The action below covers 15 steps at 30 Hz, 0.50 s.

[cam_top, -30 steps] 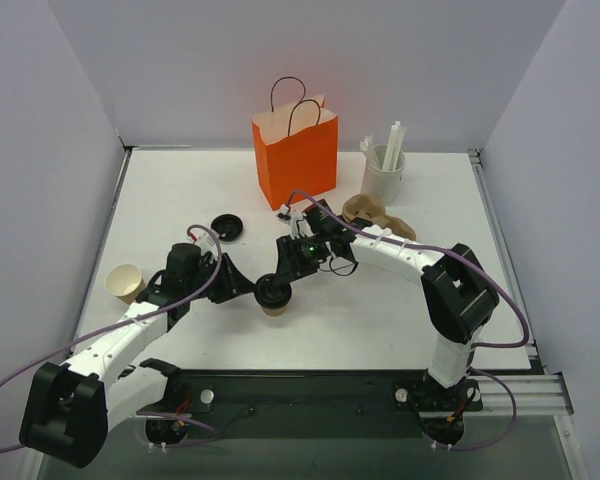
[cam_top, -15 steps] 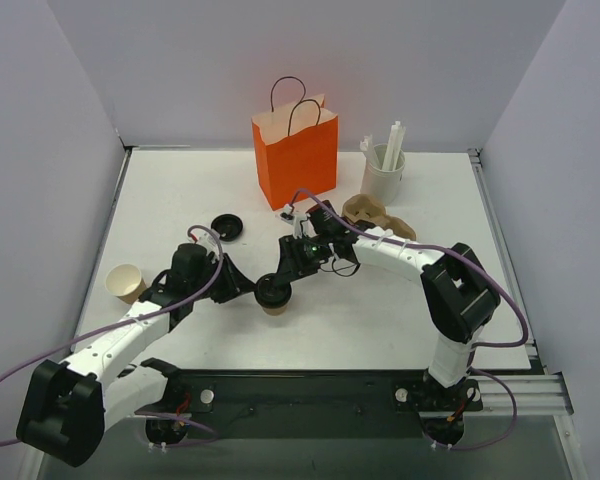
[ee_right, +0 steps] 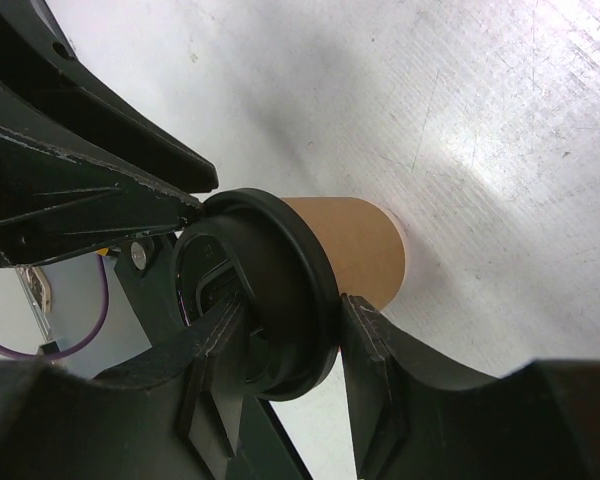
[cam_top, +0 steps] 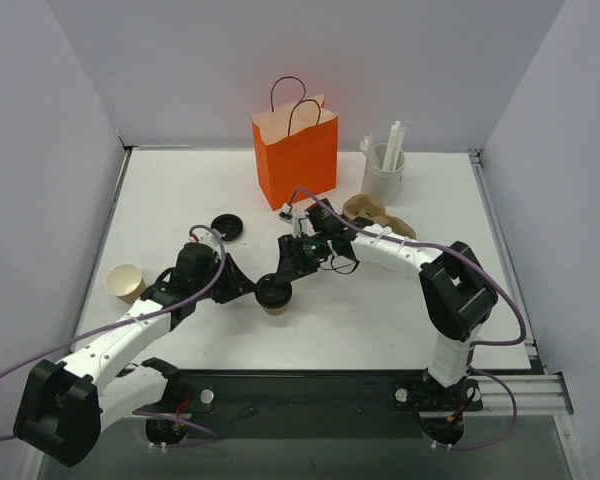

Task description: Pack the takeout coffee

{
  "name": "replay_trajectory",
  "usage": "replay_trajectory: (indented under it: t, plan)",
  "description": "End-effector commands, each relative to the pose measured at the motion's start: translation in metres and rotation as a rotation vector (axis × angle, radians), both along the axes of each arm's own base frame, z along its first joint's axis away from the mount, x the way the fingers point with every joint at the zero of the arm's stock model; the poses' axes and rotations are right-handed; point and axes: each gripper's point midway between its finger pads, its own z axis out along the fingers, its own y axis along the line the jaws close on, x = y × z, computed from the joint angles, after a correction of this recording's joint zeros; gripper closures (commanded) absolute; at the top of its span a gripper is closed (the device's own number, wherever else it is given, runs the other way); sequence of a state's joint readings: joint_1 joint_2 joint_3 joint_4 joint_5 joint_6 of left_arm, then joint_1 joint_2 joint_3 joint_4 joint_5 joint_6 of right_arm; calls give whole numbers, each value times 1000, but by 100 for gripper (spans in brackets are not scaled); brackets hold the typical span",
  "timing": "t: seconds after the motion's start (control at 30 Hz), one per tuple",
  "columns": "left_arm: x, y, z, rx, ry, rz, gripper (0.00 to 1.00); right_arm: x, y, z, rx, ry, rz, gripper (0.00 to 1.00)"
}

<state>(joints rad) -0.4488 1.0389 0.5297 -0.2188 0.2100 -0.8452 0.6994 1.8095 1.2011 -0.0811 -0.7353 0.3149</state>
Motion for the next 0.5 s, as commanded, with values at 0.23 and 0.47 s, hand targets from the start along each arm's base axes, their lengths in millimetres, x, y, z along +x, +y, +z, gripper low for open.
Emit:
replay_trajectory:
  t: [0.23, 0.47]
  plan:
    - [-6, -8, -6, 18, 53, -77, 60, -17, -48, -34, -233, 95, -131, 47]
    - [10, -20, 58, -41, -70, -126, 42, -5, -51, 15, -179, 0, -212, 27]
